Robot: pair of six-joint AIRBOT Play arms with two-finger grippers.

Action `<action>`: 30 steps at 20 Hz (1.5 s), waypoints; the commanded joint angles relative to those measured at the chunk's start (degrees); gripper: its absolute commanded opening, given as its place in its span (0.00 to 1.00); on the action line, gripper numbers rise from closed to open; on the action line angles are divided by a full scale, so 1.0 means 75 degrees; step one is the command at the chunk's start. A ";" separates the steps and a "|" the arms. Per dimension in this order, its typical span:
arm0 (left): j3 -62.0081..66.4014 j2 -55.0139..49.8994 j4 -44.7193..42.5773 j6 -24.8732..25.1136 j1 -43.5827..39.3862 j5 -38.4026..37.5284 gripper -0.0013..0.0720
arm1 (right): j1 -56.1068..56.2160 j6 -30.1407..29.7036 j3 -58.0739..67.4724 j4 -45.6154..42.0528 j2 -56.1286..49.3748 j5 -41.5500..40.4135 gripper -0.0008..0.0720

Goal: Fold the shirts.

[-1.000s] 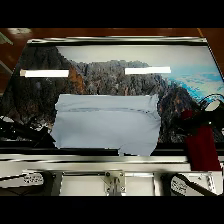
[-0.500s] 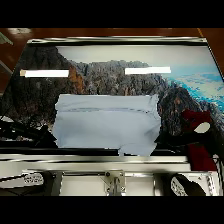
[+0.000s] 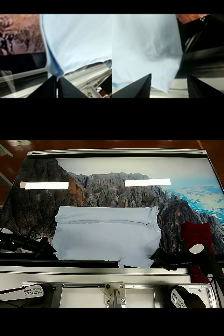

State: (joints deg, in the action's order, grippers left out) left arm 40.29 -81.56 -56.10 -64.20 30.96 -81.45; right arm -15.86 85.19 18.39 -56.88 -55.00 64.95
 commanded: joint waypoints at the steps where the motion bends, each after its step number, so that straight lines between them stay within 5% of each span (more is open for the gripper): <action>1: 0.0000 0.0003 0.0119 0.0079 -0.0003 0.0003 0.07 | 0.0003 -0.0052 -0.0187 0.0501 0.0006 -0.0475 0.76; 6: 0.0006 0.0003 0.0178 0.0102 -0.0003 0.0015 0.07 | 0.0003 -0.0108 -0.0423 0.0734 0.0006 -0.0484 0.75; 8: 0.0006 0.0003 0.0178 0.0102 -0.0003 0.0061 0.07 | 0.0003 -0.0105 -0.0423 0.0775 0.0006 -0.0536 0.46; 12: 0.0015 0.0003 0.0216 0.0245 -0.0003 0.0108 0.07 | 0.0000 -0.0219 -0.0423 0.0953 0.0009 -0.0580 0.09; 16: 0.0038 0.0143 0.0356 0.0519 0.0000 0.0391 0.06 | 0.0000 -0.1524 -0.0181 0.1938 0.0009 -0.0020 0.09; 20: 0.0341 0.1046 0.1306 0.1757 0.0003 0.0603 0.06 | -0.0006 -0.1938 0.1288 0.2804 0.0009 0.0595 0.09; 30: 0.1781 0.1058 0.2978 0.1311 -0.0557 0.2637 0.06 | 0.0000 -0.1687 0.4071 0.2946 -0.1848 -0.1084 0.09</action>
State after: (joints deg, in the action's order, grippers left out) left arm 50.41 -72.42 -37.54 -53.23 28.82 -67.31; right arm -15.86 72.97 44.38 -35.59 -63.70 61.10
